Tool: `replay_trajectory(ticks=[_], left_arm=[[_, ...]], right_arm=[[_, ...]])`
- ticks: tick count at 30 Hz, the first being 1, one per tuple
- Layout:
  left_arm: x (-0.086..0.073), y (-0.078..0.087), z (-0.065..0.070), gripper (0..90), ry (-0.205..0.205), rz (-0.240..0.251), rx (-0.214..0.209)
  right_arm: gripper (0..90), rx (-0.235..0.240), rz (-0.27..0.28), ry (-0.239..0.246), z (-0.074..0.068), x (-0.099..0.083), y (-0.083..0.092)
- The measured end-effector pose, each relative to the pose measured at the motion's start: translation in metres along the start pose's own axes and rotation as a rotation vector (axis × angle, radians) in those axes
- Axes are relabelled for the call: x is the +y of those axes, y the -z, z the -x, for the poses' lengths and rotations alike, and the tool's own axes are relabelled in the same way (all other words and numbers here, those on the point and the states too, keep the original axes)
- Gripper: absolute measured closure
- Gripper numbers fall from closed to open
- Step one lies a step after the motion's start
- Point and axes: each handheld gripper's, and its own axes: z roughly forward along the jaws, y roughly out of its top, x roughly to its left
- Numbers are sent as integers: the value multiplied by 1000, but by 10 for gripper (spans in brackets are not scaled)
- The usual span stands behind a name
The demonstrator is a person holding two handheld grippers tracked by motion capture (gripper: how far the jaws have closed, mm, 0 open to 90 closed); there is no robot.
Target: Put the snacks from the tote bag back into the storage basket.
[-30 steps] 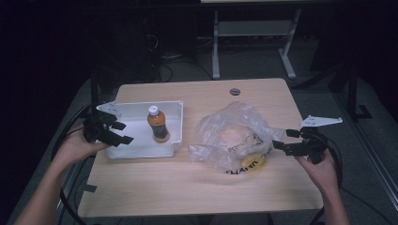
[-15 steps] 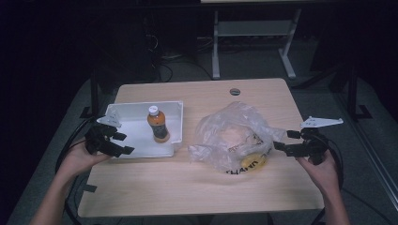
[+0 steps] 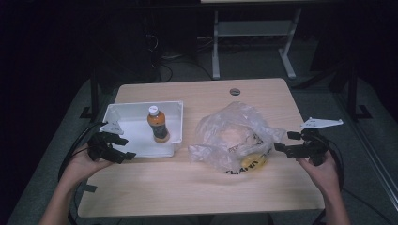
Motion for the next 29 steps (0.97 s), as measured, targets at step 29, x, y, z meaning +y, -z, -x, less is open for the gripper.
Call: replay_trajectory(ticks=[29], left_arm=[[-35, -17, 17, 305, 80, 75, 4]], right_arm=[[209, 11, 1, 2, -3, -2, 1]])
